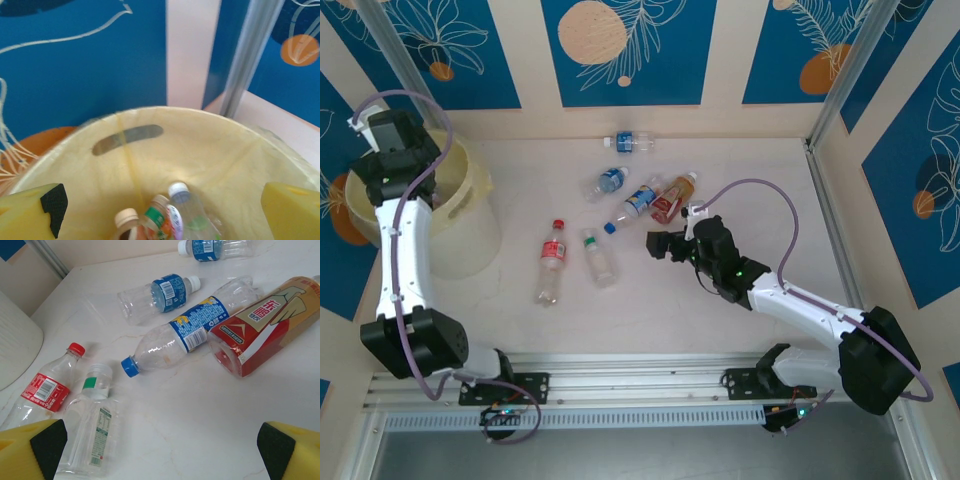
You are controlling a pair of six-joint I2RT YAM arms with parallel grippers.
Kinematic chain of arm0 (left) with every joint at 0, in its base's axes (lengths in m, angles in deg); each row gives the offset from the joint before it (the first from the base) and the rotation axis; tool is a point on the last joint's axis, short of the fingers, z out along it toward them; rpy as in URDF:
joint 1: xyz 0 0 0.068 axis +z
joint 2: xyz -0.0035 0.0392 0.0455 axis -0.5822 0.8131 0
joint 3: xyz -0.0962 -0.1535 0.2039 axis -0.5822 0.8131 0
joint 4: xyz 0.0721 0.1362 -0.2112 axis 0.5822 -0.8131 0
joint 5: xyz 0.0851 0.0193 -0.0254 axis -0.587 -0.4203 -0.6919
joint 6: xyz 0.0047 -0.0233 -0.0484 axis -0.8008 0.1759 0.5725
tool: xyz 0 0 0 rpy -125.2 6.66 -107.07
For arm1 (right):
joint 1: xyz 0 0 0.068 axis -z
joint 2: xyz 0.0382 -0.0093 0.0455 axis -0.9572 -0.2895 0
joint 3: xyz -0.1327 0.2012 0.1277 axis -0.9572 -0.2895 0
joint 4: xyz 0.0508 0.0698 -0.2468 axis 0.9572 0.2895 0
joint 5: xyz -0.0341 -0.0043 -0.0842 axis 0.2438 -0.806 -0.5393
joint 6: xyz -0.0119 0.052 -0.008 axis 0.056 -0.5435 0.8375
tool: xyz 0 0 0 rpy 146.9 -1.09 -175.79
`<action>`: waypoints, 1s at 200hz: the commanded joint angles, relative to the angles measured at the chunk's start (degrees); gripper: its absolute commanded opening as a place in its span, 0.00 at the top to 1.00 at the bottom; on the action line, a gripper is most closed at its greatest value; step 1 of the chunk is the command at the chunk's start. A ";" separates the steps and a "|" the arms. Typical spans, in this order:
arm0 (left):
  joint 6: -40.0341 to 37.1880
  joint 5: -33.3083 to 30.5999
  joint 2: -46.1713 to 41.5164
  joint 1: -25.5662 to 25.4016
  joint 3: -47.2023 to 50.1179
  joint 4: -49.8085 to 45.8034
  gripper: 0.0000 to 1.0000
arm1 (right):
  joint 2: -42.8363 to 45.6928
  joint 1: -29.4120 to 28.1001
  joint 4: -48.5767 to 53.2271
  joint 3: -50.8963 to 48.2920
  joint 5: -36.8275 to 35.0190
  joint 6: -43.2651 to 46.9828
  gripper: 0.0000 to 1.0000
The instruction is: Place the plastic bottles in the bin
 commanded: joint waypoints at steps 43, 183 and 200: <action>0.25 1.24 -6.42 -23.35 5.45 -3.19 0.00 | 1.60 2.79 0.14 -1.70 -1.67 -9.88 0.00; 9.79 23.40 -3.02 -36.32 33.74 -12.55 0.00 | -1.09 5.23 0.87 -1.34 1.95 -8.44 0.00; 8.15 24.03 0.36 -36.02 33.64 -11.32 0.00 | -1.60 5.24 1.05 -1.01 2.67 -8.27 0.00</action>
